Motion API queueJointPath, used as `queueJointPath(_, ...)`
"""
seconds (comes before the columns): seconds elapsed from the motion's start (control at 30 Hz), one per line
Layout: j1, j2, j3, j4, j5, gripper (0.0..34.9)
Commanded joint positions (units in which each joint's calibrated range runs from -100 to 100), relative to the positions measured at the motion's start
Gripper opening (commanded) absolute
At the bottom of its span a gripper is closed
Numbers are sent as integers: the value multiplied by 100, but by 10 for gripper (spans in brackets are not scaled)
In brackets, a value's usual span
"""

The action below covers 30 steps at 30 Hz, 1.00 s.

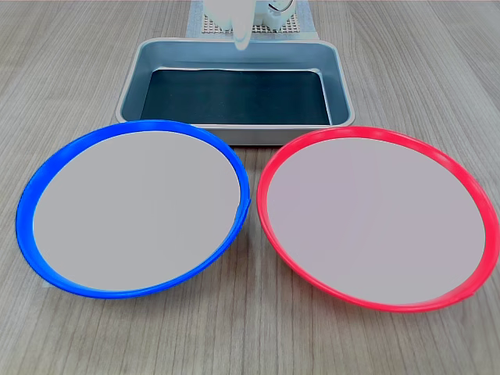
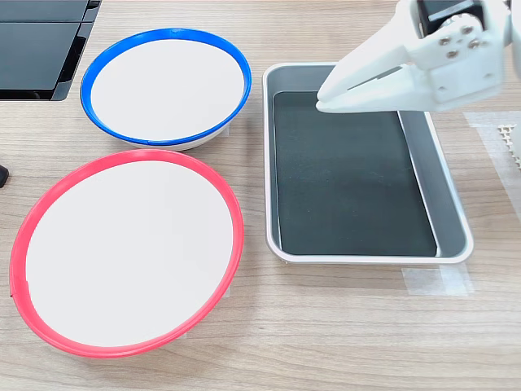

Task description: Lift the stacked dish and set it down on the table.

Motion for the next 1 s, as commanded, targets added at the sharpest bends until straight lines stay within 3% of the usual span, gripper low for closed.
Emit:
queueJointPath(0.0, 152, -579, 309, 413, 0, 0)
queueJointPath(0.07, 86, -989, 309, 1098, -15, 0)
queueJointPath(0.2, 29, -1100, 309, 1651, -215, 0)
queueJointPath(0.97, -18, -1100, 309, 1651, -186, 3)
